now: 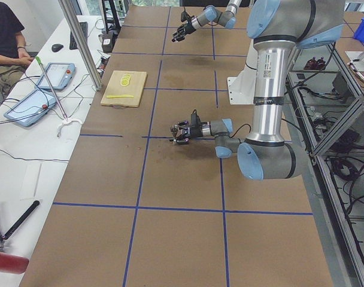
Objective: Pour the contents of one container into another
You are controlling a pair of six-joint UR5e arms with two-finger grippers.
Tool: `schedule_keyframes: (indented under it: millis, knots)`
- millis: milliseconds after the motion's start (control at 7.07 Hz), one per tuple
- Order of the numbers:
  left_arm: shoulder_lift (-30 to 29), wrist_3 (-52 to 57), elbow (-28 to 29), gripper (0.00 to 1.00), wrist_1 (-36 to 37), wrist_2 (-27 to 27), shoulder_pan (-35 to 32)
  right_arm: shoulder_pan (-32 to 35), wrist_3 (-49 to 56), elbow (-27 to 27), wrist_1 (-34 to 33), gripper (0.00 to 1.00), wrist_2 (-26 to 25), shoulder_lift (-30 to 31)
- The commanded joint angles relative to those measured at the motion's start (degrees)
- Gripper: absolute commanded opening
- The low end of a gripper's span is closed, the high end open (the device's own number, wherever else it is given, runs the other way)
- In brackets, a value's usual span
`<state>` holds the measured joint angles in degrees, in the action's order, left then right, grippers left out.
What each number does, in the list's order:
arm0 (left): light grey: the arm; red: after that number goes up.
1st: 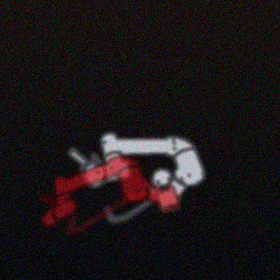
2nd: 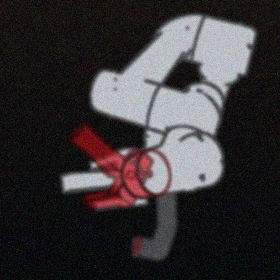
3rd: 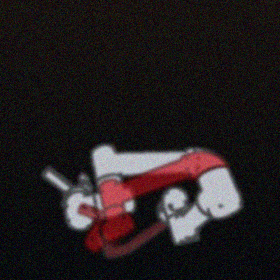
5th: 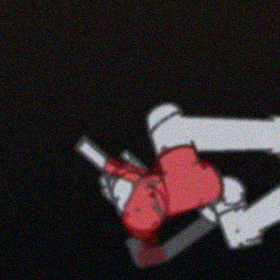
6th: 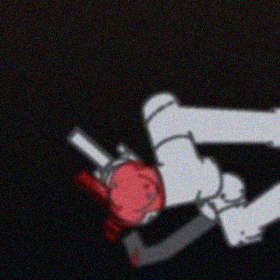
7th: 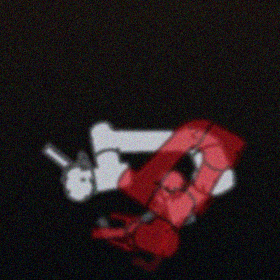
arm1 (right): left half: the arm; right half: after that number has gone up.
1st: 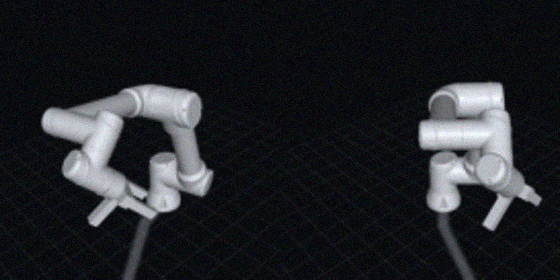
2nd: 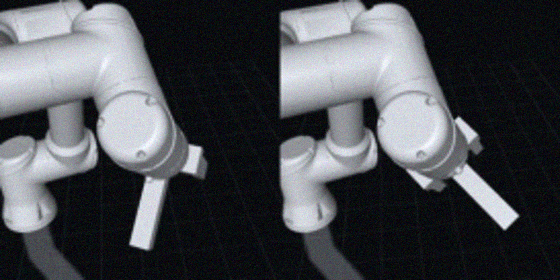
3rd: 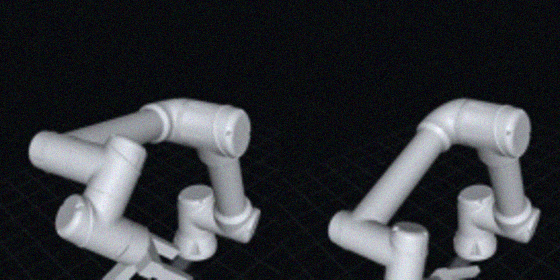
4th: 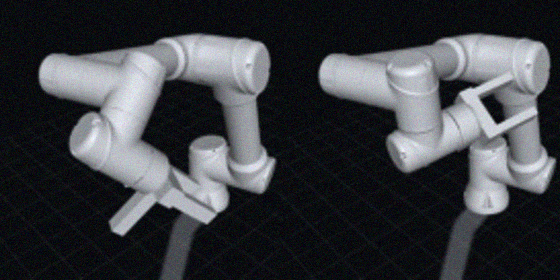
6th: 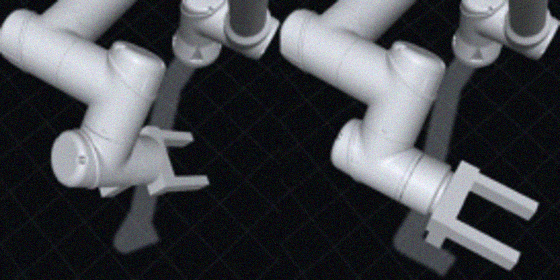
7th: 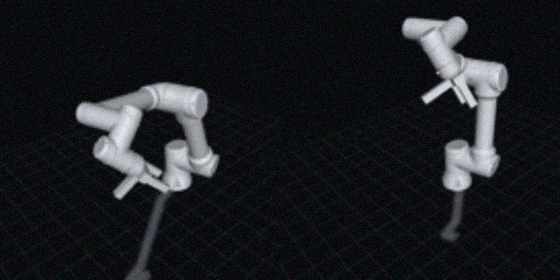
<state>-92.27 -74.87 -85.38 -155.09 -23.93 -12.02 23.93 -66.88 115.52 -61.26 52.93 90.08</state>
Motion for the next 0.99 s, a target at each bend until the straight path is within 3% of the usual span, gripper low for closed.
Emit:
schedule_keyframes:
  millis: [0, 424, 848]
  knots:
    - [1.47, -0.02, -3.02, 1.00, -0.04, -4.00, -0.11, -0.46, 0.00, -0.29, 0.00, 0.00, -0.29, -0.34]
    - [8.31, 0.68, -6.71, 1.00, 0.05, -13.38, -0.02, -0.64, -0.53, -1.34, 0.00, 0.00, -0.46, -1.13]
    - [8.78, 0.69, -10.23, 1.00, 0.57, -18.42, 1.55, -0.72, -0.62, -2.92, 0.09, 0.00, -1.78, -1.05]
